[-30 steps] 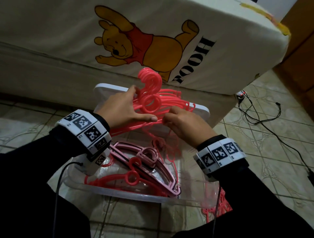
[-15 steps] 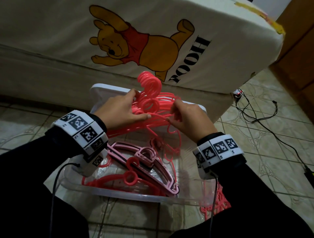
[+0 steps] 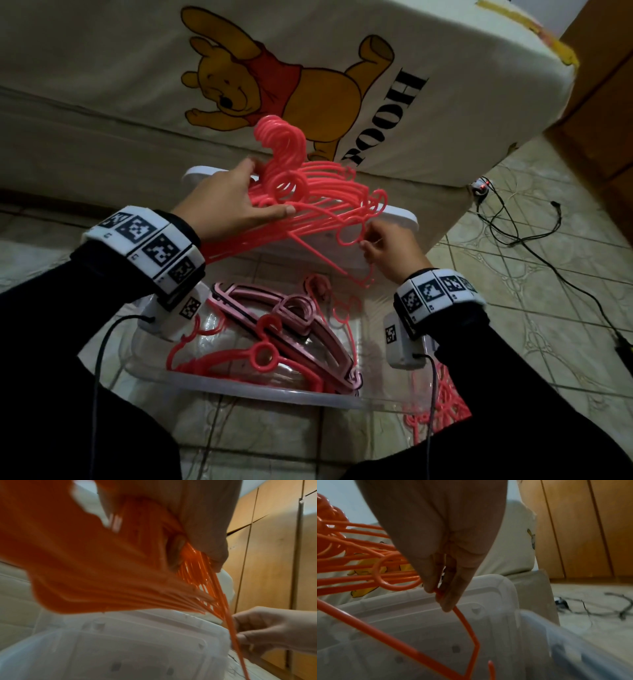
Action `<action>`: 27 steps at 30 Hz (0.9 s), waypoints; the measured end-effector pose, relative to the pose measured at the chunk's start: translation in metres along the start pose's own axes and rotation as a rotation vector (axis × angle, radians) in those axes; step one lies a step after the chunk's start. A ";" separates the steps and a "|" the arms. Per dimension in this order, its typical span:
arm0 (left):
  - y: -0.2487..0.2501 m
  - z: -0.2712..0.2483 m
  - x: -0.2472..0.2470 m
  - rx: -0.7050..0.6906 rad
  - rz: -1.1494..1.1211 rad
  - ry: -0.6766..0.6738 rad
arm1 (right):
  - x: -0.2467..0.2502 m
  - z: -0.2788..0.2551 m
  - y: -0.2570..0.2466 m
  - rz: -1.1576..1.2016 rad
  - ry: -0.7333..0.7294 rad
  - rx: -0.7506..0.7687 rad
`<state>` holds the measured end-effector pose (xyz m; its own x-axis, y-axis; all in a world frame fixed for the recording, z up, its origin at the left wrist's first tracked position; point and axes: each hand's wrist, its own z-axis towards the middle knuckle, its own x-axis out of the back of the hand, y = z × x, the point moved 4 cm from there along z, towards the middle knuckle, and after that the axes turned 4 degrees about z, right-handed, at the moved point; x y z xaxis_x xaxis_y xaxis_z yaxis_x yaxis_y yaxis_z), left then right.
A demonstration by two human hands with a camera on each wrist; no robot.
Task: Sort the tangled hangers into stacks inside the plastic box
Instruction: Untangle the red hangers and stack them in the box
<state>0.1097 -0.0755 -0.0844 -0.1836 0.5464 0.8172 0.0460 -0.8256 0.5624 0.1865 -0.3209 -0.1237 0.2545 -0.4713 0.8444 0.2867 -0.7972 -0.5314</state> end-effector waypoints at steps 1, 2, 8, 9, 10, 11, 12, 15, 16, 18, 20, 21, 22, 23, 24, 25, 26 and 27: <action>-0.001 0.000 0.002 0.006 0.001 -0.016 | 0.003 0.000 0.000 -0.016 -0.011 0.017; -0.002 0.000 0.004 0.011 0.004 -0.028 | 0.005 0.002 0.000 -0.041 -0.019 0.041; -0.002 0.000 0.006 0.006 0.054 -0.046 | 0.016 -0.010 -0.019 -0.204 -0.046 0.291; 0.000 -0.001 0.004 -0.007 0.055 -0.058 | 0.015 -0.014 -0.028 -0.236 -0.042 0.355; 0.003 -0.002 0.001 -0.016 0.051 -0.075 | 0.014 -0.018 -0.036 -0.271 -0.027 0.406; 0.005 -0.003 -0.003 -0.022 0.042 -0.096 | 0.014 -0.022 -0.045 -0.301 -0.002 0.447; 0.007 -0.004 -0.006 -0.027 0.030 -0.118 | 0.013 -0.024 -0.053 -0.321 0.029 0.483; 0.012 -0.006 -0.015 -0.060 0.031 -0.171 | 0.013 -0.029 -0.071 -0.315 0.090 0.549; 0.013 -0.005 -0.017 -0.067 0.041 -0.177 | 0.015 -0.029 -0.074 -0.307 0.101 0.553; 0.012 -0.004 -0.018 -0.066 0.055 -0.176 | 0.018 -0.029 -0.075 -0.307 0.128 0.550; 0.012 -0.003 -0.019 -0.064 0.068 -0.175 | 0.021 -0.029 -0.075 -0.315 0.161 0.552; 0.012 -0.003 -0.018 -0.067 0.076 -0.177 | 0.021 -0.030 -0.074 -0.317 0.180 0.556; 0.013 -0.003 -0.017 -0.071 0.082 -0.180 | 0.022 -0.031 -0.075 -0.318 0.202 0.565; 0.013 -0.003 -0.017 -0.078 0.083 -0.182 | 0.023 -0.032 -0.075 -0.314 0.228 0.576; 0.013 -0.003 -0.016 -0.086 0.082 -0.182 | 0.024 -0.034 -0.076 -0.301 0.256 0.584; 0.013 -0.004 -0.016 -0.090 0.079 -0.183 | 0.026 -0.035 -0.077 -0.281 0.280 0.589; 0.013 -0.004 -0.016 -0.092 0.070 -0.183 | 0.027 -0.037 -0.078 -0.260 0.300 0.594; 0.013 -0.004 -0.017 -0.094 0.059 -0.188 | 0.028 -0.037 -0.079 -0.241 0.314 0.601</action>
<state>0.1093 -0.0958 -0.0918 0.0035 0.5059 0.8626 -0.0420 -0.8617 0.5056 0.1363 -0.2851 -0.0555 -0.1313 -0.4671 0.8744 0.7836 -0.5892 -0.1971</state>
